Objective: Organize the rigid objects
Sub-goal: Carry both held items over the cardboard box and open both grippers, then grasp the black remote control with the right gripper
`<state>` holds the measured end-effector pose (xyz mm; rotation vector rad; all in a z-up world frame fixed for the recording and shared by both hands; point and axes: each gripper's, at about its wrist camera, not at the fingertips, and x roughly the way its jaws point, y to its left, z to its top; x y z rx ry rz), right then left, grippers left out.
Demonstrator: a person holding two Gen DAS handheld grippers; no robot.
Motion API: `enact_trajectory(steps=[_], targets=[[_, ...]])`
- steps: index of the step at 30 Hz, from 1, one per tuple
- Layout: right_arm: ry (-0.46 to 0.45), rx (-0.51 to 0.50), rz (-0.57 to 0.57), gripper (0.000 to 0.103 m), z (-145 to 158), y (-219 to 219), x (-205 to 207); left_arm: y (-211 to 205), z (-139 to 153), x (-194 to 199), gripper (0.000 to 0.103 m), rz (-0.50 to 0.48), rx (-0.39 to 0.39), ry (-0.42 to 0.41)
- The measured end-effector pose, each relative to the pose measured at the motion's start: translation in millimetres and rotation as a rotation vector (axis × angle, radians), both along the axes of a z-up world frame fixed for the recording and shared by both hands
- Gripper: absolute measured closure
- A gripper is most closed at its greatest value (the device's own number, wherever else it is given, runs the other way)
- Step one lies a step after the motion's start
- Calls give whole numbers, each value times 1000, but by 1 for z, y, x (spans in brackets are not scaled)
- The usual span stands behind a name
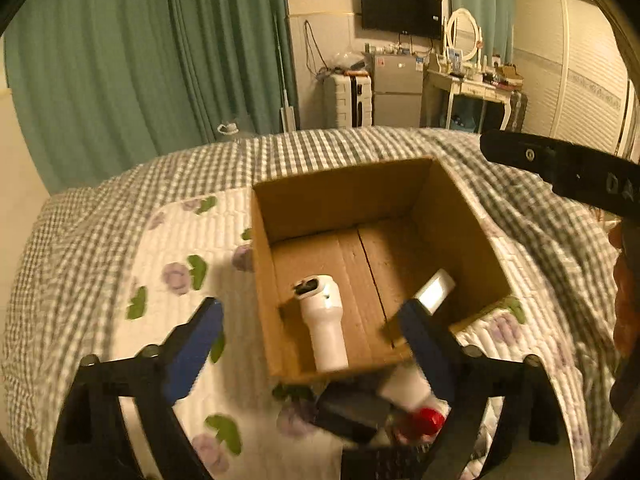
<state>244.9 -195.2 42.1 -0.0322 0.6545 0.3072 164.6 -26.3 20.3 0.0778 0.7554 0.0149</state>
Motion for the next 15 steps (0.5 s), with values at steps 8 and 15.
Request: enact_trajectory(steps=[8,15], targets=[[-48,-9,-11,13,68,-10,-73,11,62,-69,5,21,-29,-59],[-39,-76,-45,10,85,-20,-137,18,80,-117,0,2,-36,-97]])
